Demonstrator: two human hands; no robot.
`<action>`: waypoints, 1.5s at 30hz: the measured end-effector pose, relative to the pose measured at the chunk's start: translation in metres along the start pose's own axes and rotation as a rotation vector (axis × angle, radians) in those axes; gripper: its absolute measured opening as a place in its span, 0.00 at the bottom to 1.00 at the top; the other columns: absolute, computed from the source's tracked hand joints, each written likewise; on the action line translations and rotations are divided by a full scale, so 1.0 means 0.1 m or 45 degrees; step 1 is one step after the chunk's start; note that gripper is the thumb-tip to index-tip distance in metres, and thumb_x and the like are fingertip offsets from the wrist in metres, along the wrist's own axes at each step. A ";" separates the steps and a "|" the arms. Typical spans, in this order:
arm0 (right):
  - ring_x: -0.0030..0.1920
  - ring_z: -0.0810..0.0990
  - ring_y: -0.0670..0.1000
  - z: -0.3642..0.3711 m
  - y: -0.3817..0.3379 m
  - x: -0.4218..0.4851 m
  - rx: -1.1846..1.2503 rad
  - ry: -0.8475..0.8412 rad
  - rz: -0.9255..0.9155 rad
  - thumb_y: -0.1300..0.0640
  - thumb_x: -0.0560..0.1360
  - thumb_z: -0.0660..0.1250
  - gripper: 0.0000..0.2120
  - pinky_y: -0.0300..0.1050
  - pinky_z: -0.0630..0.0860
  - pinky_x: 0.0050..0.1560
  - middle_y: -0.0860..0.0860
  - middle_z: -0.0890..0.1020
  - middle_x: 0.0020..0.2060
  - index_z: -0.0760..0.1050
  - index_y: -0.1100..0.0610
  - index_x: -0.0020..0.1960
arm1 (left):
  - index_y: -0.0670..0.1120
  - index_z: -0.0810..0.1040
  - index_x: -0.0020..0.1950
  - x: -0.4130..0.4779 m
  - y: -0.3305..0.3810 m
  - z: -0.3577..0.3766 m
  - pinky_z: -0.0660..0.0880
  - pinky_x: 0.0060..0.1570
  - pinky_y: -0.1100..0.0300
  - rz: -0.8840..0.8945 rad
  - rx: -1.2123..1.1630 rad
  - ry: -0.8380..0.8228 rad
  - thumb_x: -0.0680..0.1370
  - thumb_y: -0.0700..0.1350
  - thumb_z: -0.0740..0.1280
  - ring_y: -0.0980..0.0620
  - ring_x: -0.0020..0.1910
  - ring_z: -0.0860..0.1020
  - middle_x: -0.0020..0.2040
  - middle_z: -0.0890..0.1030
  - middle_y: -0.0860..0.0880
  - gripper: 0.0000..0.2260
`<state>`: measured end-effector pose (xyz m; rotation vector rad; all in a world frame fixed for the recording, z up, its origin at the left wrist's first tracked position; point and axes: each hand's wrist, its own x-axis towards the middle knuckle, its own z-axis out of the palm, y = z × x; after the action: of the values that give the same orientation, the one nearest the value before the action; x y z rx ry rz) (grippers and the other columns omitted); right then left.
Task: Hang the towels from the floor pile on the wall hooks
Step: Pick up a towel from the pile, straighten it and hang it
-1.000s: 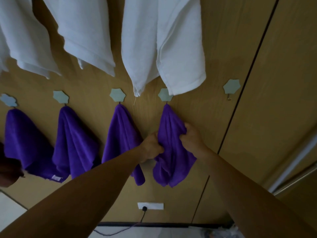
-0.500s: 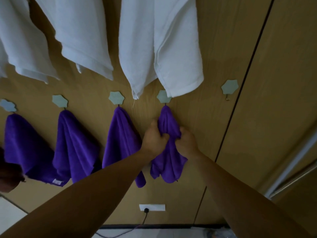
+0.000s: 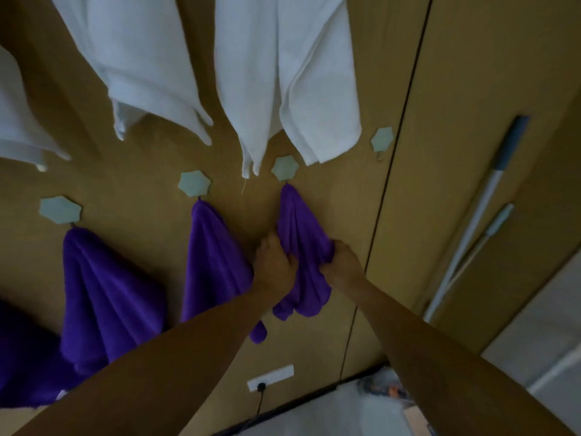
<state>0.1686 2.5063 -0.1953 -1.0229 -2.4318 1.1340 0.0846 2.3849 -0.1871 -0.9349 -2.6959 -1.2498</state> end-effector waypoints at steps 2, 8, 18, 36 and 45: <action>0.62 0.75 0.61 0.02 0.07 -0.19 -0.027 0.076 0.101 0.57 0.71 0.66 0.24 0.54 0.73 0.61 0.61 0.76 0.61 0.70 0.60 0.66 | 0.37 0.53 0.76 -0.14 -0.08 0.03 0.61 0.69 0.50 0.034 0.197 -0.099 0.75 0.44 0.66 0.41 0.71 0.63 0.73 0.63 0.39 0.34; 0.71 0.66 0.59 0.12 0.42 -1.02 -0.110 0.160 0.324 0.55 0.74 0.68 0.36 0.48 0.66 0.69 0.59 0.64 0.73 0.54 0.57 0.78 | 0.35 0.41 0.76 -0.70 -0.29 0.17 0.50 0.73 0.51 0.199 0.362 -0.474 0.75 0.49 0.67 0.41 0.76 0.50 0.77 0.48 0.36 0.43; 0.72 0.63 0.60 -0.51 1.24 -3.39 -0.216 0.472 0.778 0.51 0.76 0.65 0.32 0.52 0.63 0.71 0.56 0.62 0.73 0.58 0.54 0.76 | 0.48 0.47 0.78 -1.99 0.27 0.54 0.54 0.70 0.41 0.781 0.772 -1.242 0.73 0.61 0.63 0.42 0.75 0.52 0.78 0.51 0.46 0.41; 0.70 0.65 0.62 0.44 1.48 -9.86 0.139 1.108 1.924 0.48 0.75 0.65 0.31 0.54 0.68 0.68 0.58 0.64 0.72 0.62 0.52 0.76 | 0.52 0.44 0.78 -7.74 1.29 -0.12 0.46 0.71 0.37 2.435 0.847 -1.703 0.75 0.61 0.60 0.42 0.77 0.42 0.79 0.43 0.49 0.38; 0.69 0.67 0.60 1.25 1.76 -10.95 0.467 1.256 2.149 0.48 0.77 0.64 0.28 0.54 0.69 0.67 0.58 0.66 0.71 0.64 0.52 0.74 | 0.50 0.48 0.78 -9.13 1.16 0.07 0.56 0.69 0.43 2.614 0.999 -1.844 0.75 0.59 0.61 0.43 0.75 0.54 0.78 0.51 0.47 0.36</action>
<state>0.9740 1.7499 -0.3546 -2.6058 -0.2504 0.8171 0.8957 1.9826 -0.3533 -3.0836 -0.3761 1.0456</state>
